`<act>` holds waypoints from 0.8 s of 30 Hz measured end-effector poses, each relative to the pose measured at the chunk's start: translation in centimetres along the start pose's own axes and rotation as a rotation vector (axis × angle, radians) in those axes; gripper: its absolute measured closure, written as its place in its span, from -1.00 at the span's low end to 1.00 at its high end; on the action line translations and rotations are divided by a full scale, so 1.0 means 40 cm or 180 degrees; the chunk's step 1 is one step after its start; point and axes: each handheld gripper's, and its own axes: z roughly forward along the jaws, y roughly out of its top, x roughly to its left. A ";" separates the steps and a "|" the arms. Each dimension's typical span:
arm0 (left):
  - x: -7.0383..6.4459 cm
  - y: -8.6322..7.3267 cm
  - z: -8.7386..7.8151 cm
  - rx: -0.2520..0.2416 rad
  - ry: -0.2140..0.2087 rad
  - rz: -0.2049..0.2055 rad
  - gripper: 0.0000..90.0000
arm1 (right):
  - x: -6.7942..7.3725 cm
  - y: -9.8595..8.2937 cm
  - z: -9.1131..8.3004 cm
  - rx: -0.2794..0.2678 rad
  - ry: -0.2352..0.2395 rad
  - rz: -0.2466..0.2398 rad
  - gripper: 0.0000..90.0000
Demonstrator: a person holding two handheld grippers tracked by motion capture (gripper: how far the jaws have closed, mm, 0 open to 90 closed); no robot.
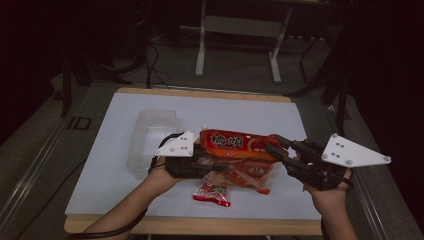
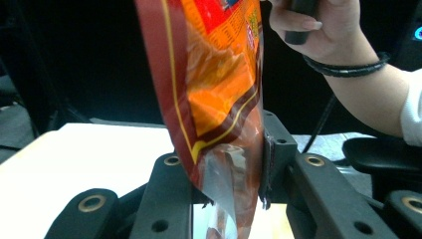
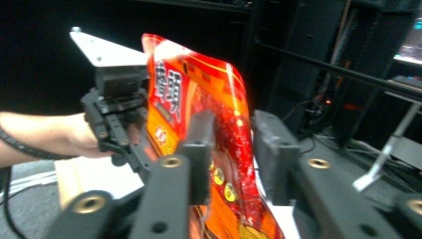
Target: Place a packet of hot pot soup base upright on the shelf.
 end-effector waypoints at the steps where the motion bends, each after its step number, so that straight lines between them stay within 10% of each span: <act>1: 0.000 0.003 -0.003 -0.0026 0.0029 -0.0009 0.60 | -0.001 0.001 -0.003 -0.0034 -0.0031 0.0002 0.23; 13: 0.029 0.040 -0.052 -0.0235 0.0457 -0.0148 0.60 | -0.030 -0.005 -0.031 -0.0312 -0.0237 0.0224 -0.70; 24: 0.059 0.072 -0.132 -0.0426 0.1097 -0.0162 0.60 | -0.035 -0.030 -0.037 -0.0266 -0.0308 0.0099 -0.74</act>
